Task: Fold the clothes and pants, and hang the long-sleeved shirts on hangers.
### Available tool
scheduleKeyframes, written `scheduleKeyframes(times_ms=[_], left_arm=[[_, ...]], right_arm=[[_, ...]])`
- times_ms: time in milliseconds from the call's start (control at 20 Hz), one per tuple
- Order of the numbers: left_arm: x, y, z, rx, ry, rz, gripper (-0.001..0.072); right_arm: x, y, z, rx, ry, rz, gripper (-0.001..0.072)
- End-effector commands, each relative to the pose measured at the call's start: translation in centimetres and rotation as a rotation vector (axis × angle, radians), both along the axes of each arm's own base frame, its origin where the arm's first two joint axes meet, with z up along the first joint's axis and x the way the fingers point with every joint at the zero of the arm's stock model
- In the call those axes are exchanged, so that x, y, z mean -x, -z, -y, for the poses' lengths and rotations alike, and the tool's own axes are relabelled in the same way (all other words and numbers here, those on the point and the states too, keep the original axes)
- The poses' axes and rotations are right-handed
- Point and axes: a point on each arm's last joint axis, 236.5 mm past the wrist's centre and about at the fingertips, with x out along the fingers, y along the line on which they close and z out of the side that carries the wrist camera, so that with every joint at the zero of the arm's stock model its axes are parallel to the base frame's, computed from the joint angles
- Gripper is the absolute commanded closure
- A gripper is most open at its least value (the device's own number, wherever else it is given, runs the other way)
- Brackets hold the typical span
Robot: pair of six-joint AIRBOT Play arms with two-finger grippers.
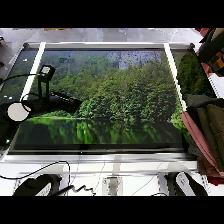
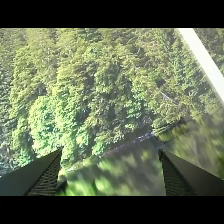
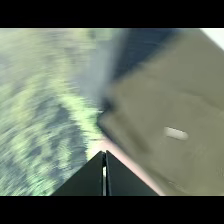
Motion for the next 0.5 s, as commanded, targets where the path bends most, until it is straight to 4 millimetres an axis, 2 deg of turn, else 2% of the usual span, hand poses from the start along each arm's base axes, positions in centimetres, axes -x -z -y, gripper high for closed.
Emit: scheduleKeyframes(times_ms=[0,100,150,300,450], left_arm=[[0.0,-0.1,0.0,0.000,-0.001,0.002,0.0017],[0.0,-0.1,0.0,0.000,-0.001,0.002,0.0017],[0.0,-0.1,0.0,0.000,-0.001,0.002,0.0017],[0.0,-0.1,0.0,0.000,-0.001,0.002,0.0017],[0.0,-0.1,0.0,0.000,-0.001,0.002,0.0017]], right_arm=[[-6.7,-1.4,-8.3,0.117,-0.340,0.064,0.0665],[-8.4,-0.5,-13.0,0.210,-0.538,0.012,0.0665],[-9.0,0.0,-14.6,0.250,-0.599,-0.013,0.0665],[-10.3,1.8,-17.6,0.279,-0.693,-0.068,0.0664],[-10.6,3.2,-19.4,0.225,-0.743,-0.092,0.0663]])
